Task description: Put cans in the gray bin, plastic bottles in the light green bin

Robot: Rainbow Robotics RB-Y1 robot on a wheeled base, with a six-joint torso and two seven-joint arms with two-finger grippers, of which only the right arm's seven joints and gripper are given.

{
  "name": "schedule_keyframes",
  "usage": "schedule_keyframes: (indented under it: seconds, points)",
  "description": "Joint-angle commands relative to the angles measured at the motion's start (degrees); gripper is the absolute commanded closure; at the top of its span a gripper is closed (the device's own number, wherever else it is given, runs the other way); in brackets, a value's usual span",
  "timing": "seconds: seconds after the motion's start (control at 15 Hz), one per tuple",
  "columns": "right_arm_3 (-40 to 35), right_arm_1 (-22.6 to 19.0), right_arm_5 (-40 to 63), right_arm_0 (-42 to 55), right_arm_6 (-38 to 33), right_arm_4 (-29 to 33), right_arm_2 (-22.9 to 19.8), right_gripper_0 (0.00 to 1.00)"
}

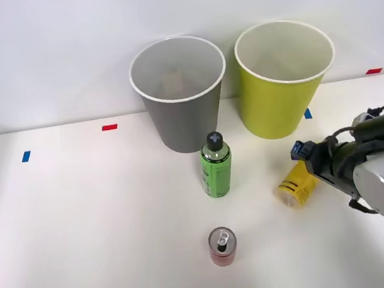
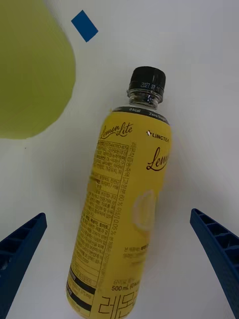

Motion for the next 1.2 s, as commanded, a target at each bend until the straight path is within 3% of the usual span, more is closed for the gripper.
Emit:
schedule_keyframes:
  seconds: [0.07, 0.2, 0.4, 0.93, 1.2]
  points:
    - [2.1, -0.81, 6.58, -4.28, -0.9, 0.22, -0.02, 0.0]
    - [2.1, -1.69, 12.21, -6.48, -2.04, -1.54, -0.11, 0.0]
    - [2.72, -2.31, 12.21, -7.44, -9.6, -5.32, -0.11, 0.0]
    - [10.1, -1.96, 12.21, -11.31, -11.71, -4.09, -0.02, 0.0]
    - [14.93, 0.24, 12.21, -13.77, -11.71, -1.72, -0.02, 0.0]
